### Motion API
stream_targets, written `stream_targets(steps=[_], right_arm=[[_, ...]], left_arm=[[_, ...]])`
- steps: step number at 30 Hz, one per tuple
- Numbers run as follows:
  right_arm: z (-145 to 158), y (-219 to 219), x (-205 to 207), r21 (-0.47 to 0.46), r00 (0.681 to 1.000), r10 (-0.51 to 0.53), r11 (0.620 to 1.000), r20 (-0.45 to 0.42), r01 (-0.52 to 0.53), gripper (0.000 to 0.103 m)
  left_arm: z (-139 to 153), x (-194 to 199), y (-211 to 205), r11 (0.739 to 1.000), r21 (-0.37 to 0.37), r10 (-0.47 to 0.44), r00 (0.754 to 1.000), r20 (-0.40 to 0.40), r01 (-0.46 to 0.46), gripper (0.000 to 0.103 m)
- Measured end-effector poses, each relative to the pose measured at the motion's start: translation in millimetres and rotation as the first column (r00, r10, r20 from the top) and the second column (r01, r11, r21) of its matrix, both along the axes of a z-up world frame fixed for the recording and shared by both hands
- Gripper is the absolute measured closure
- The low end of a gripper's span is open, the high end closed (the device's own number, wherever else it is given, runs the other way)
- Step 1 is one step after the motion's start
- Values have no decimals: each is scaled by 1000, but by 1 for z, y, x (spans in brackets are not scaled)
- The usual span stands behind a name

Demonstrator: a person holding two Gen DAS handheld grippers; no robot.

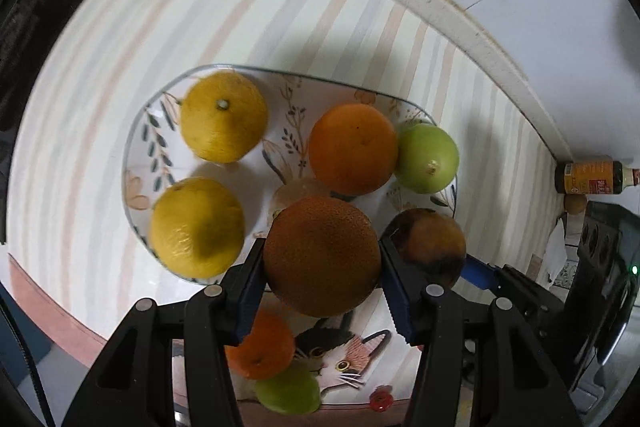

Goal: Organize fruits
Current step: 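Place the orange and red apple on the deer plate and release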

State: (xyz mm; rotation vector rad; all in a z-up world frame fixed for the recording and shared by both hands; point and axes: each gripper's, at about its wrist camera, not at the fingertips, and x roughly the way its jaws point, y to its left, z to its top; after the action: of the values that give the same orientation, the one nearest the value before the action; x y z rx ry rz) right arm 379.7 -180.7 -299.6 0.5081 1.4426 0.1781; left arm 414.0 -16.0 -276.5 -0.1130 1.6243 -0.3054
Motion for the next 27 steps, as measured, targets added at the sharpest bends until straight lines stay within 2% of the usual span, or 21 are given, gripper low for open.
stream_targets(steps=[6,7,9,10,12,15,19,22,24,27], right_arm=[[-14,-6,2,77,1000,-16,997,-16,17,34],[-13,-8,2,92,1000,-26,995,-16,27,29],[-9,-12,2,105,999,-39,994,-17,41,20],[-5,-14,3,97,999,-42,994,-17,44,18],[2,-17,2,73,999,-43,996,-21,44,18],[14,-15,-3,-1,999,-35,999,-30,35,9],[30,-8,-17,-167,999,-9,986,-32,4,8],[42,-5,-28,-243,1000,13,970,-10,-15,5],[49,2,-35,-276,999,31,961,7,-28,5],[61,11,-45,-301,998,53,953,23,-44,5]], left_arm=[[-12,4,1,999,3,38,998,-59,-37,50],[-12,4,3,999,-3,45,997,-67,-46,47],[-7,5,5,998,-13,54,998,-45,-54,26],[-4,6,5,998,-25,53,998,-33,-54,21],[3,5,6,999,-18,49,999,-17,-49,12],[16,1,8,999,10,37,999,33,-38,12],[36,-13,18,996,88,18,992,122,-29,12],[48,-26,29,986,162,3,982,187,-34,12],[57,-39,41,979,199,1,973,230,-48,12],[67,-55,52,975,214,5,965,261,-63,12]])
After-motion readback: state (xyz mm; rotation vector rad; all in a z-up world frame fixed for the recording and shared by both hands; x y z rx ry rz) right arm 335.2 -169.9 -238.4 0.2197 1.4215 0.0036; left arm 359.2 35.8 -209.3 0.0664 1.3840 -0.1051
